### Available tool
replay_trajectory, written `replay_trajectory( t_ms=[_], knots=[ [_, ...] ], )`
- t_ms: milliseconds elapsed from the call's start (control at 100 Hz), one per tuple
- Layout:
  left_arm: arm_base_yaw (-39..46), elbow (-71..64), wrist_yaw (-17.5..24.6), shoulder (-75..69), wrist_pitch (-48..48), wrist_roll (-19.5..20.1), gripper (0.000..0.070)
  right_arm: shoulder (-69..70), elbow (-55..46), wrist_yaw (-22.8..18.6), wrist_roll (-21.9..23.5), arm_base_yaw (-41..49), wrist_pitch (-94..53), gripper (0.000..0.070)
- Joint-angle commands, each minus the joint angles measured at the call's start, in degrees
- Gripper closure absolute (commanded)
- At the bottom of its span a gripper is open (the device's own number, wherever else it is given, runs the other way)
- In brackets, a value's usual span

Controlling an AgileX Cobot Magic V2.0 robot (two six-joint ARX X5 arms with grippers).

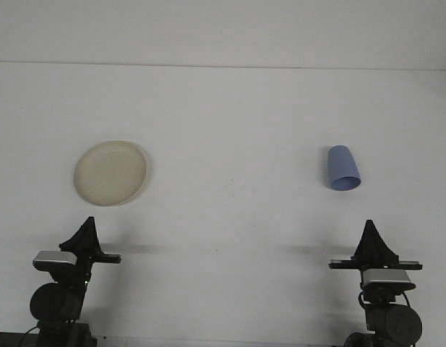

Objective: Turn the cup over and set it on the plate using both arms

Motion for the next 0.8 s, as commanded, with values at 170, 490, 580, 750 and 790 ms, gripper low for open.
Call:
replay_trajectory(
  t_ms=[170,490,580,750,790],
  knots=[
    [0.04,-1.14,0.22,-0.11,0.74,0.28,0.0688,0.00,0.11,-0.09,-0.35,-0.07,0.68,0.0700],
    [0.04,-1.14,0.22,-0.11,0.74,0.31,0.0688,0.04,9.73,-0.02,-0.35,0.02,-13.16,0.0700],
    [0.04,-1.16,0.22,-0.11,0.74,0.31,0.0688,0.87,13.86,-0.02,-0.35,0.02,-17.94,0.0700],
    [0.04,-1.16,0.22,-0.11,0.74,0.31,0.0688,6.51,23.17,0.15,-0.42,0.02,-28.96,0.0700],
    [0.04,-1.14,0.22,-0.11,0.74,0.31,0.0688,8.55,25.53,0.15,-0.44,0.02,-31.93,0.0700]
  ],
)
